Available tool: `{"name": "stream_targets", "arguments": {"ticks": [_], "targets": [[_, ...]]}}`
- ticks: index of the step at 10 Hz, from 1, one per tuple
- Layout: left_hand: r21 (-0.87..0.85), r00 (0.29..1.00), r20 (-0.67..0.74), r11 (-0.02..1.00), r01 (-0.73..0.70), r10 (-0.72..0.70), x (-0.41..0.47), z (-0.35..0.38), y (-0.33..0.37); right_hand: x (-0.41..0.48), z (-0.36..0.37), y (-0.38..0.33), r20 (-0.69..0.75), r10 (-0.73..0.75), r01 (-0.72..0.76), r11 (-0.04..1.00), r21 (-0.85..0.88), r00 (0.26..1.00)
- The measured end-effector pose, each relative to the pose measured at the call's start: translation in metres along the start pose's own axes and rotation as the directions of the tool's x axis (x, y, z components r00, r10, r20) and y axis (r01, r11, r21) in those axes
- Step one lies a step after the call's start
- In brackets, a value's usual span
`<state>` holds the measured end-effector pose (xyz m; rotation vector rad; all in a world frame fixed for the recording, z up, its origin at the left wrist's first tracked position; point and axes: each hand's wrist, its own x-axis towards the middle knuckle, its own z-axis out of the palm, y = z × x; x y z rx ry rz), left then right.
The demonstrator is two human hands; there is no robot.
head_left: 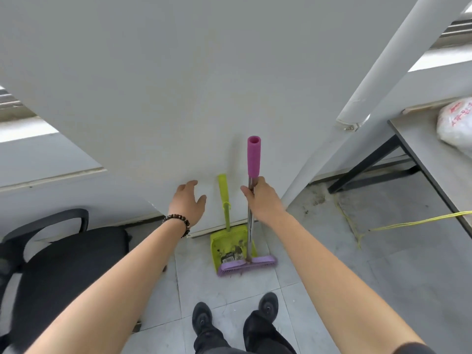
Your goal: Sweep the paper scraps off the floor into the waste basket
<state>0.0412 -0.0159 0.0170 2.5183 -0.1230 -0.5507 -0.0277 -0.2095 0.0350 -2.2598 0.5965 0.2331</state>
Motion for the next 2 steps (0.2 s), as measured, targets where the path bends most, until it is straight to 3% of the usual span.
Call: {"name": "stream_targets", "arguments": {"ticks": [2], "targets": [[0.296,0.992,-0.014,0.948,-0.117,0.127,-0.030,-0.016,-0.036,0.035,-0.006,-0.013,0.081,0.055,-0.061,0.995,0.076,0.995]]}}
